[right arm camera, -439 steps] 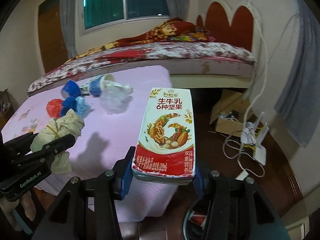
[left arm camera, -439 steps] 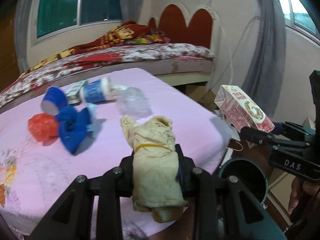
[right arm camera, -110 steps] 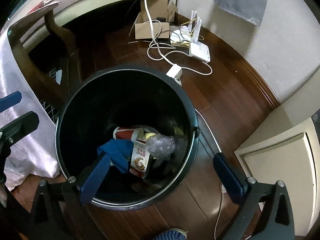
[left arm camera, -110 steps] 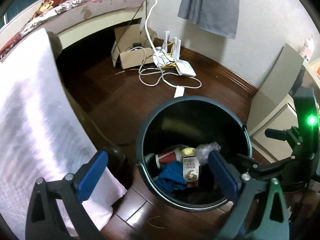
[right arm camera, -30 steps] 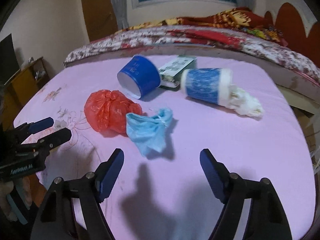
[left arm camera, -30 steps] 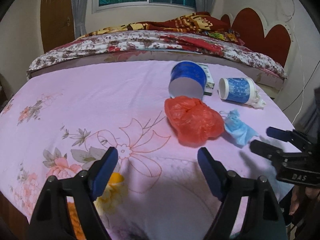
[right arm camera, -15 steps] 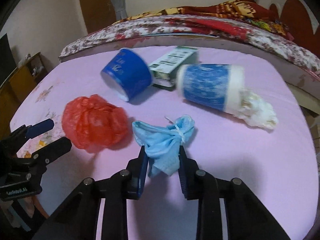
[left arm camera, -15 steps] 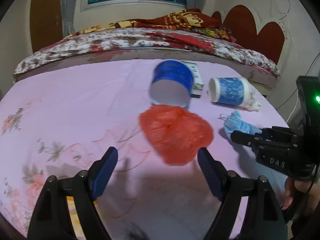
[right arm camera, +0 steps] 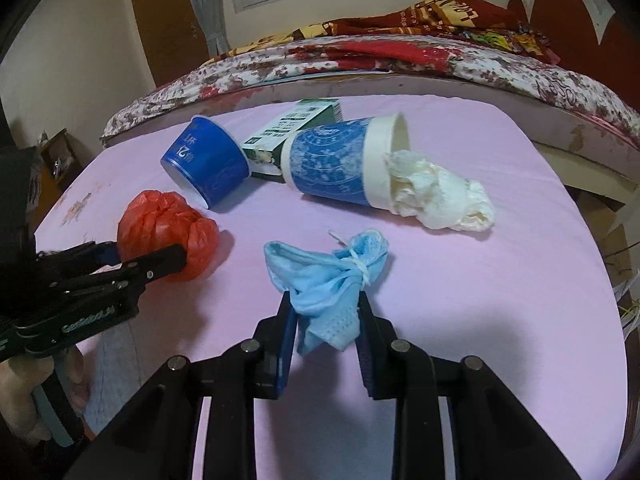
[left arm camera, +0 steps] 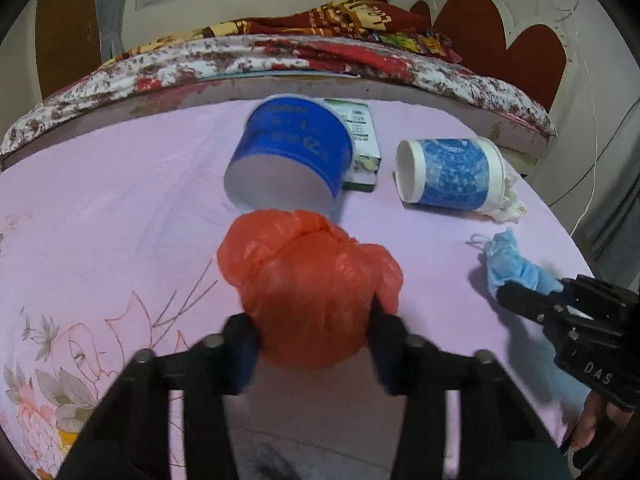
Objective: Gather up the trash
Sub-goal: 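Grasp the red plastic bag with the left tool while the right tool grasps the light blue mask, then carry the red bag and blue mask over the bin and open both tools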
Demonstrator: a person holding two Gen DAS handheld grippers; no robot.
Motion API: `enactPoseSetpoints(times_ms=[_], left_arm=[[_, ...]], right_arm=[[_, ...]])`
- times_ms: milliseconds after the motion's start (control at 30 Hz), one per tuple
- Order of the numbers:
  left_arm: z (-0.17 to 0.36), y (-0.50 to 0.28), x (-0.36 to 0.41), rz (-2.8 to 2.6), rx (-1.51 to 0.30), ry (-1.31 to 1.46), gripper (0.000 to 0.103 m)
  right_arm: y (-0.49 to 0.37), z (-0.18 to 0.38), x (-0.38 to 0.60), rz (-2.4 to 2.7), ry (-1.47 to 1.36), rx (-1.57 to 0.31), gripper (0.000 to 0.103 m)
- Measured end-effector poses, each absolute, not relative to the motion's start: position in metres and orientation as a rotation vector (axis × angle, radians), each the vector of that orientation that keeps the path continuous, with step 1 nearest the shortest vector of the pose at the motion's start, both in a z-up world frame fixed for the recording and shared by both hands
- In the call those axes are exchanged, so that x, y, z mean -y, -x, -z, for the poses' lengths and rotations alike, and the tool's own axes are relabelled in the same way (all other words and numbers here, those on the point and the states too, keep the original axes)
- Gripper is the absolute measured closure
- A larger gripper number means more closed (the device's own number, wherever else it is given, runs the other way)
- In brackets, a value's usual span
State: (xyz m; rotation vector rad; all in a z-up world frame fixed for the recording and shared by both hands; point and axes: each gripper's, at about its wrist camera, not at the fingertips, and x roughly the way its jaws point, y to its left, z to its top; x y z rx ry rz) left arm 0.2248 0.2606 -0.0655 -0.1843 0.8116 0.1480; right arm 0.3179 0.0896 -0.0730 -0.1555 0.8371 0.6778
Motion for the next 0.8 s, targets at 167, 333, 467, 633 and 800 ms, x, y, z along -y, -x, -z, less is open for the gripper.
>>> enactPoseSetpoints(times_ms=[167,333,467,633,800], left_arm=[[0.057,-0.212,-0.247,-0.129,-0.782,0.168,0.071],[0.039,-0.192,-0.224,-0.116,-0.739,0.136,0.071],[0.029,-0.178,-0.206,-0.100,-0.715,0.121,0.071],[0.020,-0.167,-0.185,-0.072,-0.700,0.098,0.071],[0.012,-0.157,-0.159,-0.036,-0.689,0.065,0.071]], right_arm=[[-0.311,0.067,-0.079,-0.671,0.137,-0.820,0.075],[-0.298,0.057,-0.066,-0.660,0.136,-0.799,0.075],[-0.284,0.048,-0.045,-0.636,0.113,-0.786,0.075],[-0.266,0.036,-0.014,-0.598,0.102,-0.769,0.075],[-0.251,0.024,0.019,-0.559,0.087,-0.751,0.075]])
